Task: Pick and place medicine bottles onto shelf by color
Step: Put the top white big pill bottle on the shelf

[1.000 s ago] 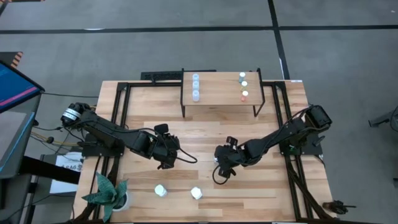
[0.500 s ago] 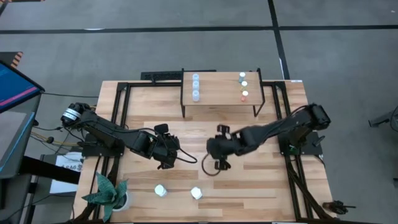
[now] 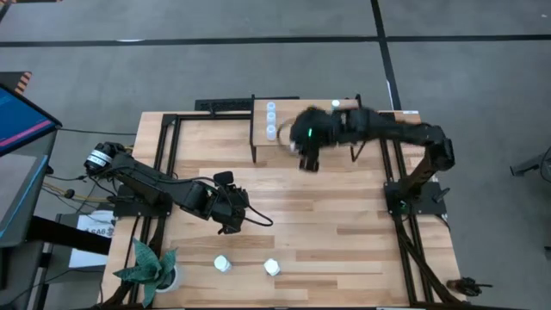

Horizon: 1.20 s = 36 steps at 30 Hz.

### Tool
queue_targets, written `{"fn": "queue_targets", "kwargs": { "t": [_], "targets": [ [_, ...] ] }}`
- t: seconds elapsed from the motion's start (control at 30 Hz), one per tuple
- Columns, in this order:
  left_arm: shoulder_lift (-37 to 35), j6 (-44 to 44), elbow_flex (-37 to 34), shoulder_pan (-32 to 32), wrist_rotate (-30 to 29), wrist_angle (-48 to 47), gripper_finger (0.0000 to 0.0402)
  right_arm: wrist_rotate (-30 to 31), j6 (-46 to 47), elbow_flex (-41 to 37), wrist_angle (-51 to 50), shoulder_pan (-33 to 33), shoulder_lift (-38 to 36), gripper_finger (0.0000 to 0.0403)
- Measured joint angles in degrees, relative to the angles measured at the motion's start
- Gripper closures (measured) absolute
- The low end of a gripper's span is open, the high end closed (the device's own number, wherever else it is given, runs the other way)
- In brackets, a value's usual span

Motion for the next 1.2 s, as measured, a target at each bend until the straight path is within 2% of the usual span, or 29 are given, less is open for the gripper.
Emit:
{"fn": "queue_targets", "kwargs": {
  "t": [0.13, 0.27, 0.47, 0.77, 1.2],
  "targets": [
    [0.0, 0.0, 0.0, 0.0, 0.0, 0.2, 0.0232, -8.4, -5.2, 0.1, 3.1, -9.4, 0.0, 0.0232],
    [0.0, 0.1, 0.0, 0.0, 0.0, 0.2, 0.0232, -13.4, -10.5, 0.1, 7.2, -17.1, 1.6, 0.0232],
    [0.0, -0.1, 0.0, 0.0, 0.0, 0.2, 0.0232, -20.7, -15.6, 0.1, 9.0, -24.3, 4.7, 0.0229],
    [0.0, -0.2, 0.0, 0.0, 0.0, 0.2, 0.0232, -20.8, -16.2, 0.0, 11.2, -28.4, 10.9, 0.0229],
    [0.0, -0.2, 0.0, 0.0, 0.0, 0.2, 0.0232, -20.8, -18.8, 0.0, 9.9, -29.7, 11.3, 0.0216]
  ]
}}
